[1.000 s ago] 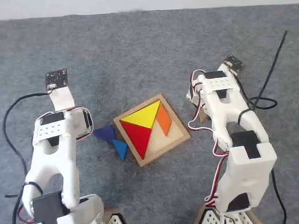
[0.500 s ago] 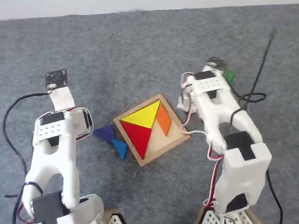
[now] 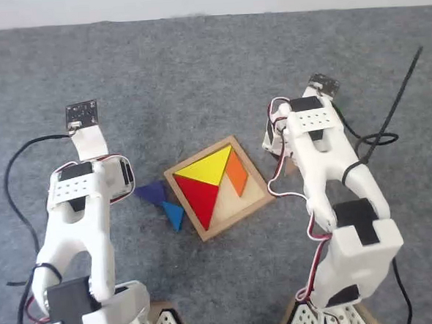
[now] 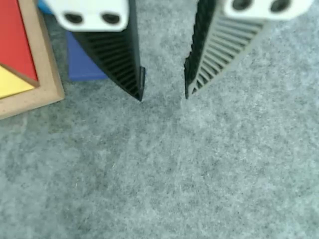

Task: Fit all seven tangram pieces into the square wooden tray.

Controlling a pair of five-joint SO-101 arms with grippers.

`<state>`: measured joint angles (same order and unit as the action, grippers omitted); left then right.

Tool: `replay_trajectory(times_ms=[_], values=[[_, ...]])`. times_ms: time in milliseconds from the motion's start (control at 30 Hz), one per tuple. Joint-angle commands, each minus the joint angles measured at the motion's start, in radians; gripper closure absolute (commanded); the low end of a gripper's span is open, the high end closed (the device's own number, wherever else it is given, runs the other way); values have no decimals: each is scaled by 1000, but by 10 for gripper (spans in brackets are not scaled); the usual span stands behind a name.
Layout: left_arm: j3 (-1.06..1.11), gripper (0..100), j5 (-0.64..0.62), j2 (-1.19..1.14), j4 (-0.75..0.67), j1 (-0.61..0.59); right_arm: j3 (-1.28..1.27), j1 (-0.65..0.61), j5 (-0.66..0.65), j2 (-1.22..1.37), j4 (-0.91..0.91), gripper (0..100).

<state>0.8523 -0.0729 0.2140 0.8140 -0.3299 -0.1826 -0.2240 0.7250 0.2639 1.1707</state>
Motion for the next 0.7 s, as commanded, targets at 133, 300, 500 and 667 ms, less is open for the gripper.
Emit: replay_trajectory(times_ms=[133, 300, 500, 667], values=[[-8, 877, 8, 6, -20, -3, 83, -4, 20, 84, -64, 766], [-8, 877, 8, 6, -20, -2, 114, 18, 29, 111, -59, 768], [-8, 877, 8, 6, -20, -2, 114, 47, 115, 116, -67, 768], [-8, 877, 6, 5, -20, -2, 109, 48, 117, 119, -99, 768]])
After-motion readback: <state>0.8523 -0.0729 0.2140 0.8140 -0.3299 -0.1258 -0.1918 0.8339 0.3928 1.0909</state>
